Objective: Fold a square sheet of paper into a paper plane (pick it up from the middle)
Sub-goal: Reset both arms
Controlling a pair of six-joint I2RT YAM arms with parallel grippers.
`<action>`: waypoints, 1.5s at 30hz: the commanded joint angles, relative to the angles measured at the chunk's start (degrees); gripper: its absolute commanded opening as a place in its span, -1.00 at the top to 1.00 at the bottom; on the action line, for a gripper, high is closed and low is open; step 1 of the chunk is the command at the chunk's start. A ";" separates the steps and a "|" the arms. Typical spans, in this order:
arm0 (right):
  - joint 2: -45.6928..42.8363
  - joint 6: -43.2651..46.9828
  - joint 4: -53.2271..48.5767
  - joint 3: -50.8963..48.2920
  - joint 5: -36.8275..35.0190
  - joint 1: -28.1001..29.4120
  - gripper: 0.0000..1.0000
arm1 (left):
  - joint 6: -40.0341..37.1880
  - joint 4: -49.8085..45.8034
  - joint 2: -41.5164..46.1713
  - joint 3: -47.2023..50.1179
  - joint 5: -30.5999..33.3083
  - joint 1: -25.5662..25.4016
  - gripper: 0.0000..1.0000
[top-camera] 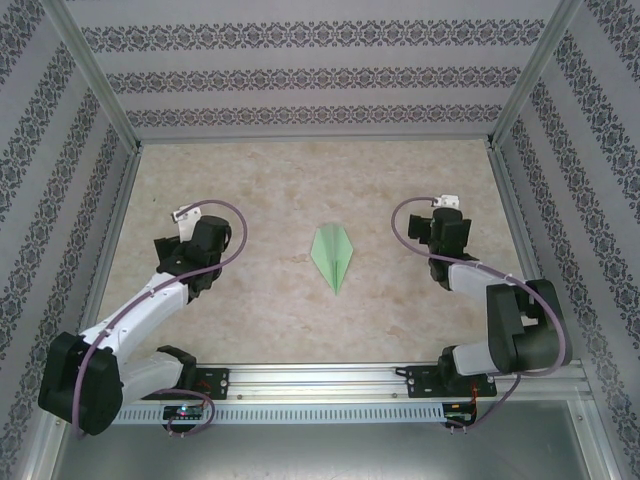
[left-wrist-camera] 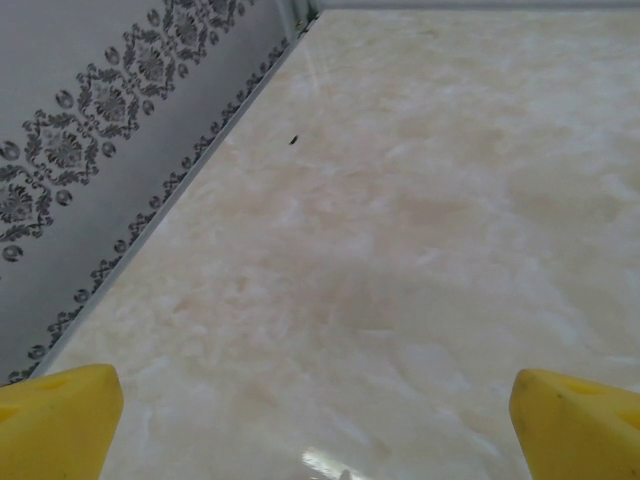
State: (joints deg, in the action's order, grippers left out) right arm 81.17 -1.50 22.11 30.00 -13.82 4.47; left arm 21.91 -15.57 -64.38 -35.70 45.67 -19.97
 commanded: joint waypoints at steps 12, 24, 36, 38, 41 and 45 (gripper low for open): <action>5.34 0.43 29.59 -7.50 12.34 -6.67 -0.96 | -14.53 31.92 -6.48 8.79 -5.57 5.36 -1.00; 4.87 1.42 27.99 -7.81 7.74 -4.81 -0.96 | -24.48 63.25 -23.62 11.38 -21.09 9.28 -1.00; 4.78 1.41 28.17 -7.93 7.58 -4.73 -0.97 | -21.13 66.82 -25.26 13.83 -31.40 14.71 -1.00; 4.78 1.41 28.17 -7.86 7.67 -4.77 -0.96 | -21.33 67.25 -25.29 13.82 -30.84 14.35 -1.00; 4.78 1.45 28.17 -7.93 7.67 -4.73 -0.97 | -21.97 65.47 -25.01 13.18 -33.06 14.36 -1.00; 4.79 1.42 28.17 -7.94 7.72 -4.80 -0.97 | -22.88 64.68 -24.89 12.68 -35.47 14.34 -1.00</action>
State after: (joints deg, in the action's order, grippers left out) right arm 86.32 -0.03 48.10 21.63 -5.54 -0.84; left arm 0.21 47.35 -89.36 -22.13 12.86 -5.37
